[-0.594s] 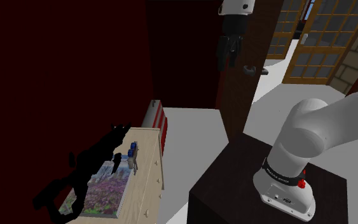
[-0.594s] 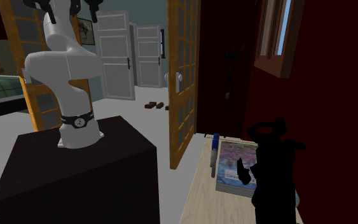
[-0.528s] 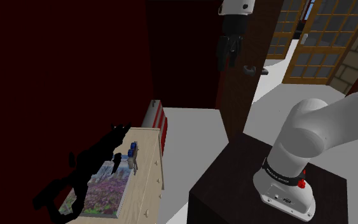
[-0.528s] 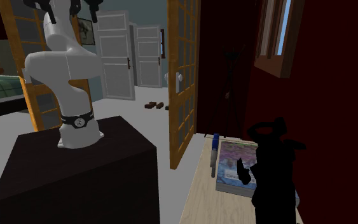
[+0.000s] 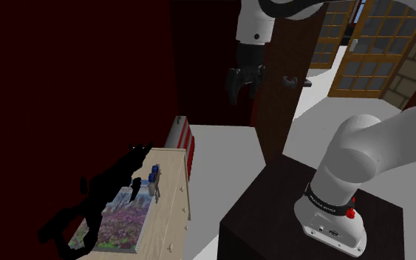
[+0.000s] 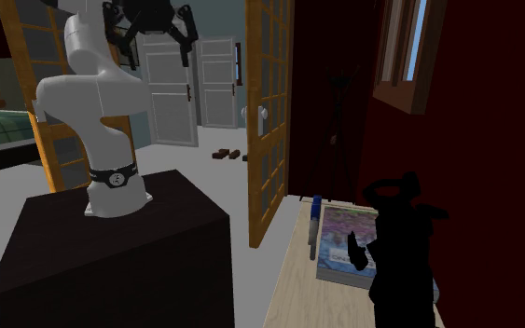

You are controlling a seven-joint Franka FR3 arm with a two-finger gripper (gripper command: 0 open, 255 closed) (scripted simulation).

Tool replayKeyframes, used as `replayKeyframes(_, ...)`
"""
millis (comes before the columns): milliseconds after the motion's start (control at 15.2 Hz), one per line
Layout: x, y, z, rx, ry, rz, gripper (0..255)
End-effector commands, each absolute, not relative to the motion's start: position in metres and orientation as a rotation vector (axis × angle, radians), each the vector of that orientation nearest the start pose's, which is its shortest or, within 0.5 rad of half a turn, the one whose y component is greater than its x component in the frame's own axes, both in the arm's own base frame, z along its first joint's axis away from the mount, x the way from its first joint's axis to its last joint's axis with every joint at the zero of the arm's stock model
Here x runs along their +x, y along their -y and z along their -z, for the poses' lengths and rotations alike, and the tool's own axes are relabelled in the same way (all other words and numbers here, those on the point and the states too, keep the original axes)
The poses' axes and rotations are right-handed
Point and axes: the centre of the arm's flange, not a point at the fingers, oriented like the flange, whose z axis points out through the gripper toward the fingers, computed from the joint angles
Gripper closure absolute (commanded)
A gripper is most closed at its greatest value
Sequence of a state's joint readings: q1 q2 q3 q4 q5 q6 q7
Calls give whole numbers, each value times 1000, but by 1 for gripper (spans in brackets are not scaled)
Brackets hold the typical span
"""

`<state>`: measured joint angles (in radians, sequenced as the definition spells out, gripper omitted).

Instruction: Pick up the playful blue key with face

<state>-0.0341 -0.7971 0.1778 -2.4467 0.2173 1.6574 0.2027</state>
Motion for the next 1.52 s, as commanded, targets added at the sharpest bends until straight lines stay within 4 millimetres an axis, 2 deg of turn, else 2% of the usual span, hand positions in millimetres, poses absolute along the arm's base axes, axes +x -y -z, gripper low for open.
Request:
replayKeyframes(0,313,-97,-537,-3049,-282,-4,0)
replayKeyframes(726,372,-198,-446,-3032,-706,66,0)
replayKeyframes(1452,458,-274,-352,-2955,-1130,138,0)
